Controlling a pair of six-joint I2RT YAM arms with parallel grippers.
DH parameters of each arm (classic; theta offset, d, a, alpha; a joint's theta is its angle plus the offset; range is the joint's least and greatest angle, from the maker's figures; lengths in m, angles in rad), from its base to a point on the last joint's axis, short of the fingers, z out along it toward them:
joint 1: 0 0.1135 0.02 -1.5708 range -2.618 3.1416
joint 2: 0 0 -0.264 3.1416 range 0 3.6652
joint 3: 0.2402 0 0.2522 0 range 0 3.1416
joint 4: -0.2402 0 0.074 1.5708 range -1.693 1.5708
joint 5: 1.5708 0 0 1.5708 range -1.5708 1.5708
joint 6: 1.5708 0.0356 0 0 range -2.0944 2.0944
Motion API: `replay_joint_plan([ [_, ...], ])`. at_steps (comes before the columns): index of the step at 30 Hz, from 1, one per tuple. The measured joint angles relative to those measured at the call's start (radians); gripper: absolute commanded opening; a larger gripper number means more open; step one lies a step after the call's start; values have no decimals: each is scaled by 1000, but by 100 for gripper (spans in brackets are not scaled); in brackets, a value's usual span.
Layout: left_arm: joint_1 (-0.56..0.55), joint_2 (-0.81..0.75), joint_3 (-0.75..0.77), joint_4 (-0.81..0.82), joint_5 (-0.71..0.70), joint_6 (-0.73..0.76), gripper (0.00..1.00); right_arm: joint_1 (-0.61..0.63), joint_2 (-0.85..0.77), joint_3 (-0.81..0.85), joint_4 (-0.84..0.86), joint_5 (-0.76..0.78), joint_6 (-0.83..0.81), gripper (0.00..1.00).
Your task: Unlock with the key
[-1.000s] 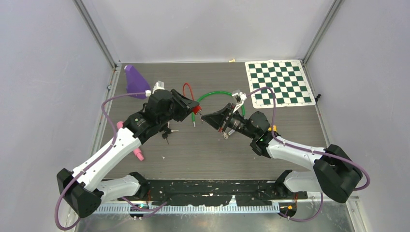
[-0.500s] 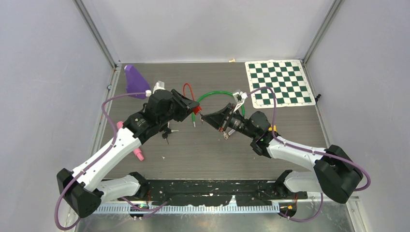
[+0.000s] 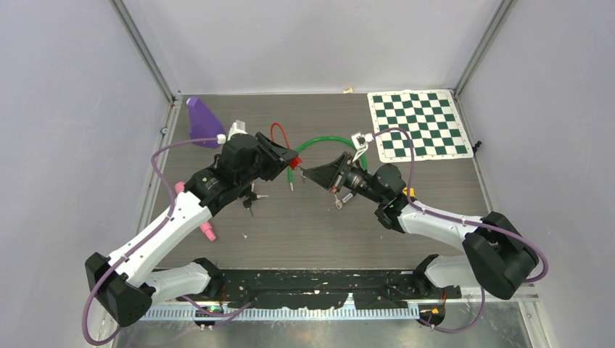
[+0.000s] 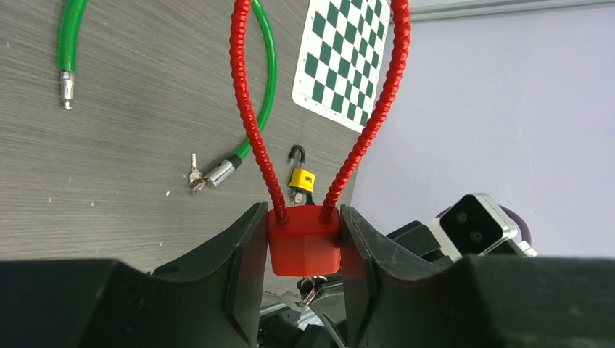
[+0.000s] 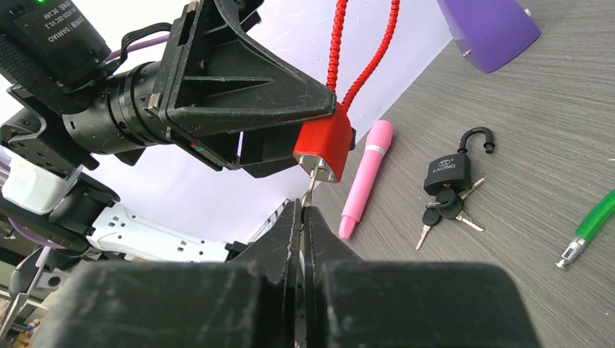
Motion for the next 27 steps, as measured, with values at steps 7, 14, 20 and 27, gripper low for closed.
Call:
replay_joint_plan([
  [7, -2, 2, 0, 3, -29, -1, 0, -9, 26, 31, -6, -30, -40, 5],
  [14, -41, 29, 12, -13, -70, -3, 0, 16, 29, 59, -69, -18, -165, 5],
  [20, -53, 35, 17, -44, -108, -5, 0, 51, 17, 73, -140, 45, -308, 5],
  [27, -72, 40, 17, -43, -140, 6, 0, 43, 14, 77, -164, 50, -311, 5],
])
